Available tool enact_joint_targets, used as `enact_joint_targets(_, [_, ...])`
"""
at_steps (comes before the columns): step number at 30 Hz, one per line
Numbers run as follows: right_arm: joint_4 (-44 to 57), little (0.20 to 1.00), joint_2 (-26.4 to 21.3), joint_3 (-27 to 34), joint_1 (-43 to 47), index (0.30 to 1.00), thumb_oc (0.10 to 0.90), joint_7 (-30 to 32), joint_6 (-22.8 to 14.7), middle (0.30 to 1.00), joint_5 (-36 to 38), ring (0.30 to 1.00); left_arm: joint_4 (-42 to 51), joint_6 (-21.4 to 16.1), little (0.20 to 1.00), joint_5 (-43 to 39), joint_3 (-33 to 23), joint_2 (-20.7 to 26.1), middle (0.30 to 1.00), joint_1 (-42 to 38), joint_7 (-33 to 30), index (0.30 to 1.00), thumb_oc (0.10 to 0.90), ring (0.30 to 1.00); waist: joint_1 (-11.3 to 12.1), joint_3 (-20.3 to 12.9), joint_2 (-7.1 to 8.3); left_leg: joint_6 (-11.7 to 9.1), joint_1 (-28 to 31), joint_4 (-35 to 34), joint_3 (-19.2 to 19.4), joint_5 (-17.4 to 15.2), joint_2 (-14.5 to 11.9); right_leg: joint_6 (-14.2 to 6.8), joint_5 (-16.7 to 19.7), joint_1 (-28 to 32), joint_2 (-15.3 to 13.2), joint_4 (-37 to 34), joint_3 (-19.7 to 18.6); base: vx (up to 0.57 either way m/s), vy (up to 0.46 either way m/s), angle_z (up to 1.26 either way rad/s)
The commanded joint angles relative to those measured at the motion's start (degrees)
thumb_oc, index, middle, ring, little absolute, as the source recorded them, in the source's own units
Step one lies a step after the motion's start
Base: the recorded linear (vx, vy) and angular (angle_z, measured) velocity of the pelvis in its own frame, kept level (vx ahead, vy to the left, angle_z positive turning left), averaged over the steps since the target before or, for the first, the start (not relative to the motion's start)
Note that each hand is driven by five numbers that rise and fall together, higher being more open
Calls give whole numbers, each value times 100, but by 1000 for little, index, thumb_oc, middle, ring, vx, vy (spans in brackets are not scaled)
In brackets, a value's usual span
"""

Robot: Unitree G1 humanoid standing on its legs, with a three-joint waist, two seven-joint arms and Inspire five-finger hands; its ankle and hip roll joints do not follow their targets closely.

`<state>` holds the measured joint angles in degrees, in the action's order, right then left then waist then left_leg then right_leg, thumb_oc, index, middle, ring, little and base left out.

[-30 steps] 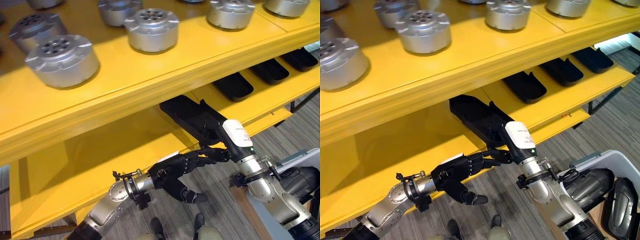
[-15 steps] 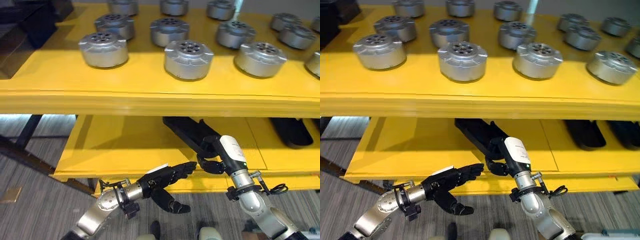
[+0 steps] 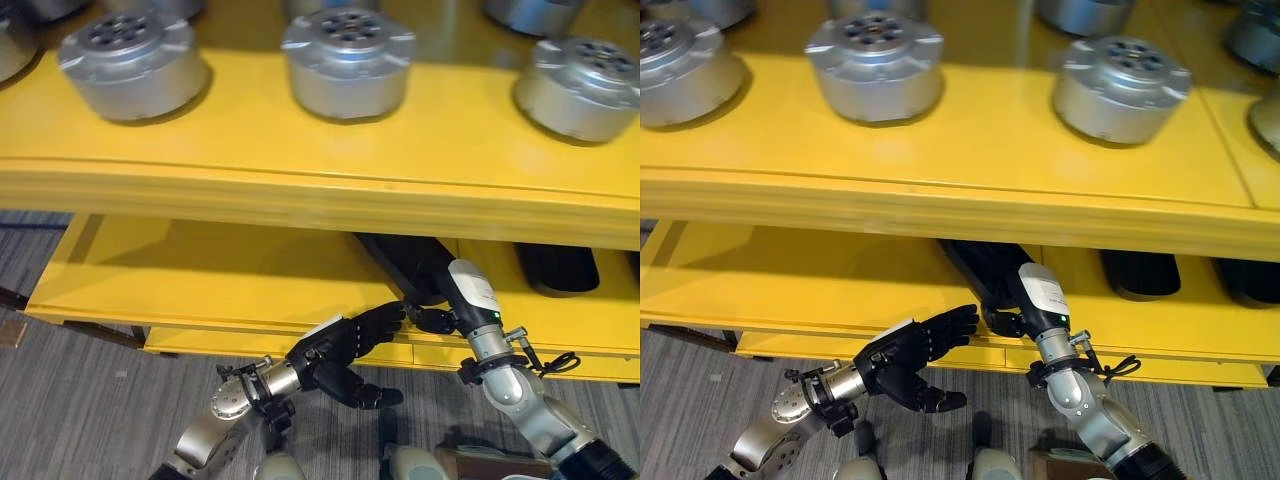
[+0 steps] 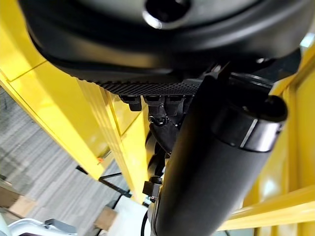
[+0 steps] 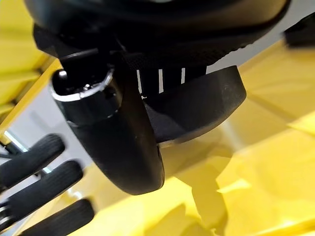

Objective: Move parts from the plastic box to the shelf.

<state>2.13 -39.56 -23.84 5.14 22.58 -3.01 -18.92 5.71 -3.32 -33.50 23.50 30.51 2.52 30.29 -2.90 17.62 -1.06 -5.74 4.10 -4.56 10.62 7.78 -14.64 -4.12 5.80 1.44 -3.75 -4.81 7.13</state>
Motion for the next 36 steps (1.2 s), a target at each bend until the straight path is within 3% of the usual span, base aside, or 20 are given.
enact_joint_targets(1, [815, 300, 123, 32, 665, 300, 400, 401, -306, 300, 184, 300, 483, -773, 1000, -116, -129, 38, 1000, -205, 82, 1000, 900, 1000, 148, -469, 170, -81, 36, 60, -133, -464, 34, -379, -714, 185, -613, 643, -61, 75, 88, -60])
enact_joint_targets(9, [968, 300, 288, 150, 454, 300, 400, 101, 80, 300, 232, 300, 592, -560, 1000, -418, -325, 90, 1000, 94, 236, 1000, 900, 1000, 102, -538, 94, -55, 313, -11, -14, -664, 137, -458, -679, 361, -677, 492, -52, 64, 30, -2])
enact_joint_targets(21, [876, 300, 381, -164, 1000, 300, 400, -42, 406, 300, 56, 300, 668, -386, 1000, -425, -133, 137, 1000, -238, 89, 1000, 900, 1000, 191, -222, -19, 65, -93, 318, -146, -775, 323, -399, -762, -46, -681, 811, -166, -43, -10, -1])
enact_joint_targets(23, [798, 300, 403, -223, 1281, 300, 400, 39, 593, 300, 52, 300, 647, -361, 1000, -451, -57, 131, 1000, -462, -18, 1000, 900, 1000, 198, -60, -55, 92, -301, 513, -205, -820, 378, -351, -822, -225, -655, 982, -203, -234, -17, -3])
enact_joint_targets(24, [500, 300, 454, -303, 1854, 300, 400, 277, 708, 300, 155, 300, 575, -414, 1000, -505, 90, 125, 1000, -885, -172, 1000, 900, 1000, 209, 267, -100, 136, -703, 828, -321, -879, 465, -284, -882, -540, -613, 1204, -271, -295, -24, -3])
enact_joint_targets(33, [176, 300, 817, -208, 3219, 300, 400, 484, 1163, 300, 64, 300, 610, -473, 1000, -357, 318, -14, 1000, -1904, -487, 1000, 900, 1000, 178, 1102, -168, 280, -1870, 1681, -547, -1039, 682, -179, -886, -1603, -603, 1790, -528, -267, -20, -6])
enact_joint_targets(35, [118, 300, 893, -151, 3526, 300, 400, 475, 1274, 300, -42, 300, 744, -242, 1000, -237, 366, -69, 1000, -2123, -464, 1000, 900, 1000, 150, 1217, -213, 313, -2255, 1899, -567, -1072, 725, -160, -872, -1989, -622, 1967, -618, -294, 60, -10])
enact_joint_targets(36, [89, 300, 945, -61, 3663, 300, 400, 446, 1279, 300, -159, 300, 801, 69, 1000, -9, 443, -89, 1000, -2261, -679, 1000, 900, 1000, 111, 1217, -261, 327, -2568, 2083, -553, -1097, 754, -146, -867, -2313, -631, 2129, -672, -119, 53, -4])
